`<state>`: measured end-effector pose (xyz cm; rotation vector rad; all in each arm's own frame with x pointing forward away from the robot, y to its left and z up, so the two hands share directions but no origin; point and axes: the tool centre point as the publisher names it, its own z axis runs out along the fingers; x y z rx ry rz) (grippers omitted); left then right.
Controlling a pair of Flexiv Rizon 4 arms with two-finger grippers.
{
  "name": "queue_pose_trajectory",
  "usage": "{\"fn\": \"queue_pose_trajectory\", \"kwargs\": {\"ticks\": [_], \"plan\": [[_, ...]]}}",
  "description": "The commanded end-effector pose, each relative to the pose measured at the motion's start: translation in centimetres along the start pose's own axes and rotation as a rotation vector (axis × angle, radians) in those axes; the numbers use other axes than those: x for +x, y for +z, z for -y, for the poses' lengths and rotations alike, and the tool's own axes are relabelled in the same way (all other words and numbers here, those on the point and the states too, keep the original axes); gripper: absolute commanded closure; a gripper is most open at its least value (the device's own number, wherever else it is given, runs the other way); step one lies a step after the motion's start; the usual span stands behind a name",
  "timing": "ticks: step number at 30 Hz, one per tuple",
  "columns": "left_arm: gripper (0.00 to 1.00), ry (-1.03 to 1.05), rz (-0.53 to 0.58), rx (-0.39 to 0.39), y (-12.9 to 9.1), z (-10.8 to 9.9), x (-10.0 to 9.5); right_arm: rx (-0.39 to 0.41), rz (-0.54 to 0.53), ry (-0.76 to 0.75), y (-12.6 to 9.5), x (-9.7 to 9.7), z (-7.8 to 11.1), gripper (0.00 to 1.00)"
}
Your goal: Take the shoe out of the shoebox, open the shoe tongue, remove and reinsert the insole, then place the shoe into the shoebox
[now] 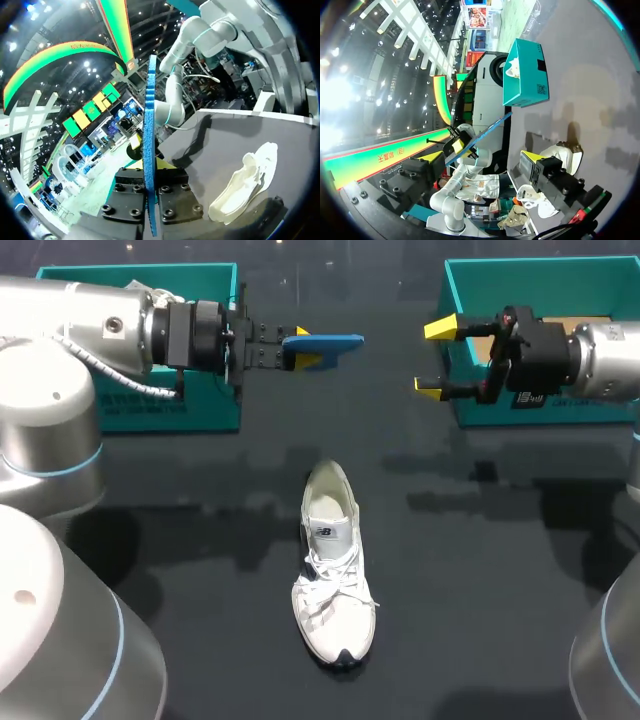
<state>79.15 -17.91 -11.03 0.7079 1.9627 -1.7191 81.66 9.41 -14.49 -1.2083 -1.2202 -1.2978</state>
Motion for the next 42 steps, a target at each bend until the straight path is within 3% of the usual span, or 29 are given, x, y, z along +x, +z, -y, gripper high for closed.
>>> {"fn": "queue_pose_trajectory", "kwargs": {"ticks": [1,6,10,22,27,33,39,41,42], "plan": [[1.00,-0.619,-0.243,0.108,-0.1,0.5,-0.5,0.001,0.002,0.001,0.0,0.0,0.0,0.00],[1.00,-0.948,-0.261,0.164,-0.7,1.3,-0.8,0.001,0.002,0.001,0.0,0.0,0.0,0.00],[1.00,-1.334,-0.311,0.193,-0.9,1.8,-1.6,0.001,0.002,0.001,0.0,0.0,0.0,0.00],[1.00,-1.334,-0.311,0.193,-0.9,1.8,-1.6,0.001,0.002,0.001,0.0,0.0,0.0,0.00],[1.00,-1.682,-0.213,0.253,-0.2,1.4,-1.5,0.001,0.002,0.001,0.0,0.0,0.0,0.00],[1.00,-1.959,-0.118,0.290,0.2,0.9,-1.9,0.001,0.002,0.001,0.0,0.0,0.0,0.00],[1.00,-2.179,0.006,0.289,1.0,-0.2,-1.1,0.001,0.002,0.001,0.0,0.0,0.0,0.00],[1.00,-2.263,-0.008,0.266,1.1,-0.3,-0.9,0.001,0.002,0.001,0.0,0.0,0.0,0.00],[1.00,-2.205,-0.046,0.256,1.1,-0.1,-0.9,0.001,0.002,0.001,0.0,0.0,0.0,0.00]]}}
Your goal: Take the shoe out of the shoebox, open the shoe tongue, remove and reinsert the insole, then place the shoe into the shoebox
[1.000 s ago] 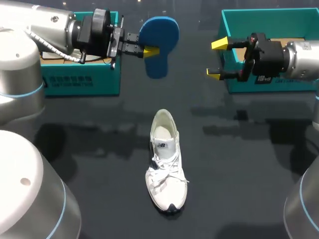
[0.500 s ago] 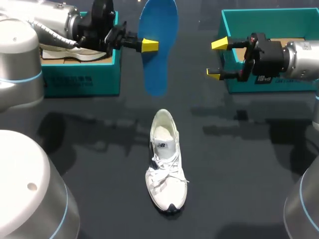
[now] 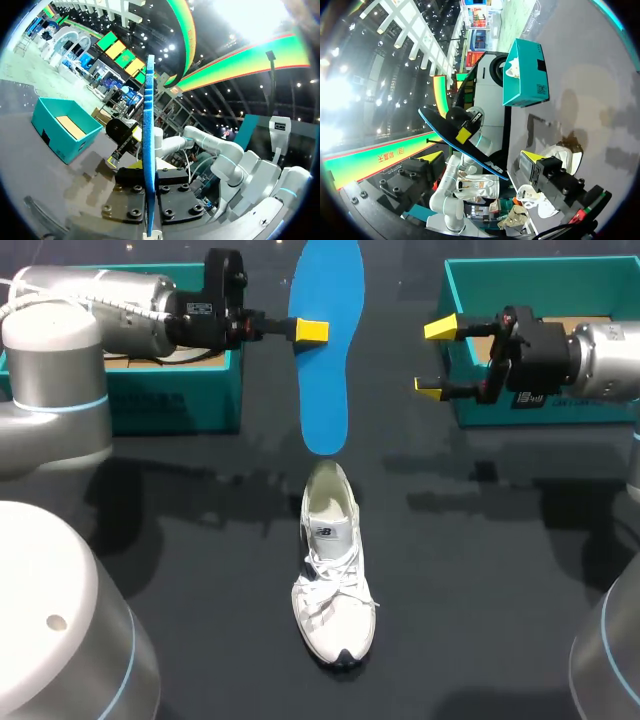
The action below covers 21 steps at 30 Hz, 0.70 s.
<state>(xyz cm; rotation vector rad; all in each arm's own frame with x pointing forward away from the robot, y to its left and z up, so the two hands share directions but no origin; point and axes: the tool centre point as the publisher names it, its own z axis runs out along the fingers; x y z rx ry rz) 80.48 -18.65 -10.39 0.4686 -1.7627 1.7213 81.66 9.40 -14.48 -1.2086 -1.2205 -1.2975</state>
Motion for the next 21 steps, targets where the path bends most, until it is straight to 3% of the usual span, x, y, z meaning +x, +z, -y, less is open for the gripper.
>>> {"fn": "queue_pose_trajectory", "kwargs": {"ticks": [1,11,21], "plan": [[1.00,-0.808,0.080,0.220,0.6,-0.6,0.1,0.001,0.002,0.001,0.0,0.0,0.0,0.00],[1.00,-0.808,0.080,0.220,0.6,-0.6,0.1,0.001,0.002,0.001,0.0,0.0,0.0,0.00],[1.00,-1.030,0.130,0.295,1.2,-1.0,-1.3,0.001,0.002,0.001,0.0,0.0,0.0,0.00]]}}
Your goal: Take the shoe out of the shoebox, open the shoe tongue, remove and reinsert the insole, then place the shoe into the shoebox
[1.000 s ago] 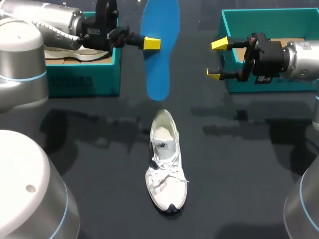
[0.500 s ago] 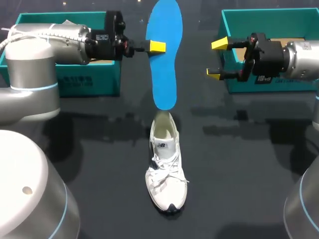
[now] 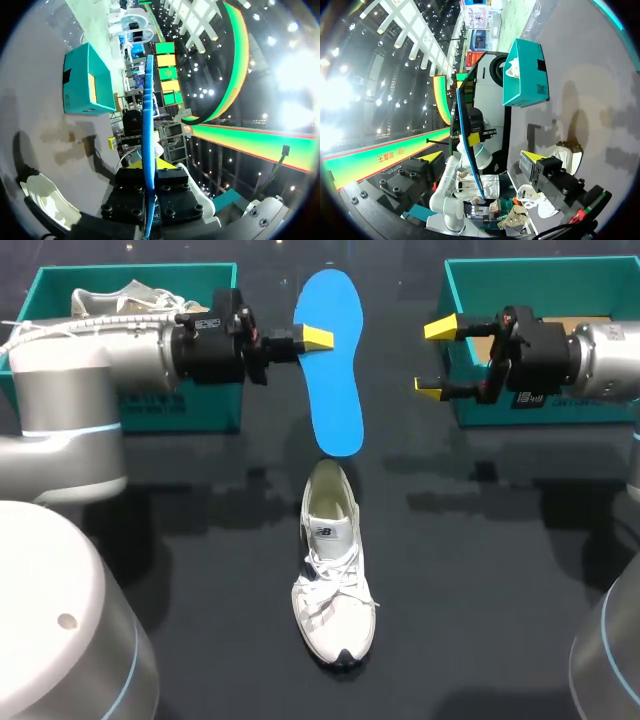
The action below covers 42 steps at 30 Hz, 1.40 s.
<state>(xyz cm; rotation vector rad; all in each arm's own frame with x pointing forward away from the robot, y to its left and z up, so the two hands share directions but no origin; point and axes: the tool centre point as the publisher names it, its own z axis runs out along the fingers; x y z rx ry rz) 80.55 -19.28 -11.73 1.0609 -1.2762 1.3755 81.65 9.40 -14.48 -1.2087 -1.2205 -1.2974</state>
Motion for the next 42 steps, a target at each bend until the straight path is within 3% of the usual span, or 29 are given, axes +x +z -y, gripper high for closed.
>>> {"fn": "queue_pose_trajectory", "kwargs": {"ticks": [1,9,20,34,42], "plan": [[1.00,-0.376,0.060,0.137,0.7,0.1,-0.4,0.001,0.002,0.001,0.0,0.0,0.0,0.00],[1.00,-0.440,0.064,0.157,1.4,0.2,-1.9,0.000,0.012,-0.014,-0.1,0.1,0.1,0.00],[1.00,-0.392,0.007,0.157,1.6,0.0,-2.8,0.003,0.205,-0.063,-0.7,2.5,0.8,0.00],[1.00,-0.305,0.005,0.153,1.5,0.2,-3.7,0.060,0.517,0.016,-0.1,5.8,0.6,0.00],[1.00,-0.310,0.015,0.126,1.5,0.3,-3.8,0.064,0.768,0.021,1.0,8.2,0.9,0.00]]}}
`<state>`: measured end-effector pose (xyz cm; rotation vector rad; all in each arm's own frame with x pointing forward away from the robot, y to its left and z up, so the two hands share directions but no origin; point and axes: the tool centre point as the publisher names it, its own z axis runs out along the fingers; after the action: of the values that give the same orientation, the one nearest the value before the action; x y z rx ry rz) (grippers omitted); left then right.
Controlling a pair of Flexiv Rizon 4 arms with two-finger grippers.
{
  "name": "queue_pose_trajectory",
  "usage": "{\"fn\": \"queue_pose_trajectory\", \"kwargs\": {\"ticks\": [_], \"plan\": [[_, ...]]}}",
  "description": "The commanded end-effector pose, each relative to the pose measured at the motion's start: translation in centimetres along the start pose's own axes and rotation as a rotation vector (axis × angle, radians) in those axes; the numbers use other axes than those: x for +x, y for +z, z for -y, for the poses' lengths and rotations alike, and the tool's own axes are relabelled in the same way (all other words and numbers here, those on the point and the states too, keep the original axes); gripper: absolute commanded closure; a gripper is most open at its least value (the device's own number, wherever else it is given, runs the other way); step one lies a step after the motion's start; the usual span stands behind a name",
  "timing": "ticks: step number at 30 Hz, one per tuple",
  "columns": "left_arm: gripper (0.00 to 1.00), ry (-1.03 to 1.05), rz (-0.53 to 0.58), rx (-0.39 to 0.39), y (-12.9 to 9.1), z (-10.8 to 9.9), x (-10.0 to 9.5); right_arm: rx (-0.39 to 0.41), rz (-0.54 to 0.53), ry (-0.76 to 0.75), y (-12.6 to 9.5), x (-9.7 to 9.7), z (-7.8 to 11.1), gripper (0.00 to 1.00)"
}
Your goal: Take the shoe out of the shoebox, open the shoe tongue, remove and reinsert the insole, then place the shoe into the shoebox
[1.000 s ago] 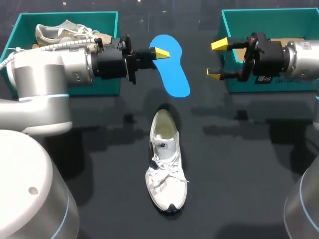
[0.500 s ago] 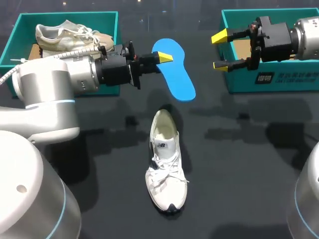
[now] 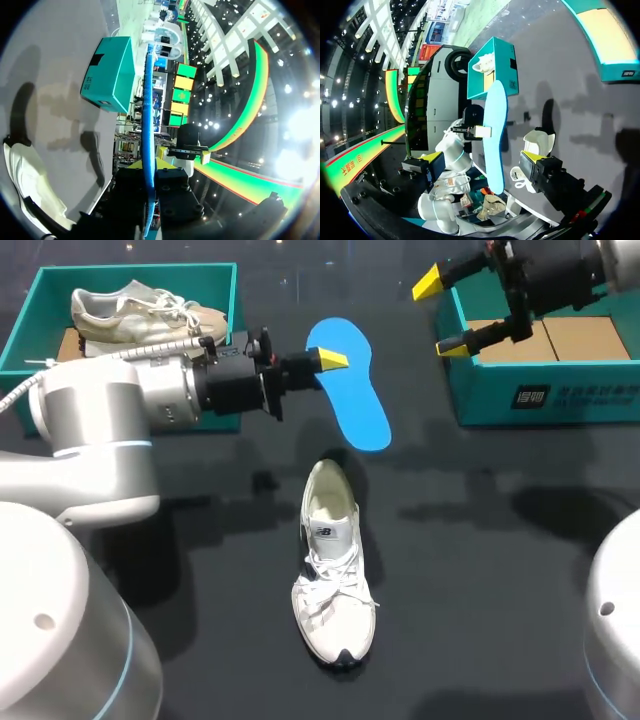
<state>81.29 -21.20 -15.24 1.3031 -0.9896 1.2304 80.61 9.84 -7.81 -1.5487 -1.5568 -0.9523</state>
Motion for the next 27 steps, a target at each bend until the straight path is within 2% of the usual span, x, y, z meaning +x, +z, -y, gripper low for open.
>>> {"fn": "queue_pose_trajectory", "kwargs": {"ticks": [1,9,15,27], "plan": [[1.00,-0.001,0.002,-0.009,-0.1,0.3,0.0,-0.014,0.318,-0.009,-0.1,1.9,0.4,0.00],[1.00,-0.001,0.002,-0.009,-0.1,0.3,0.0,-0.027,0.568,-0.021,1.1,4.6,1.0,0.00],[1.00,-0.001,0.002,-0.009,-0.1,0.3,0.0,-0.003,0.710,0.007,2.3,6.1,1.2,0.00],[1.00,-0.001,0.002,-0.009,-0.1,0.3,0.0,0.028,0.823,-0.030,5.2,7.9,2.4,0.00]]}}
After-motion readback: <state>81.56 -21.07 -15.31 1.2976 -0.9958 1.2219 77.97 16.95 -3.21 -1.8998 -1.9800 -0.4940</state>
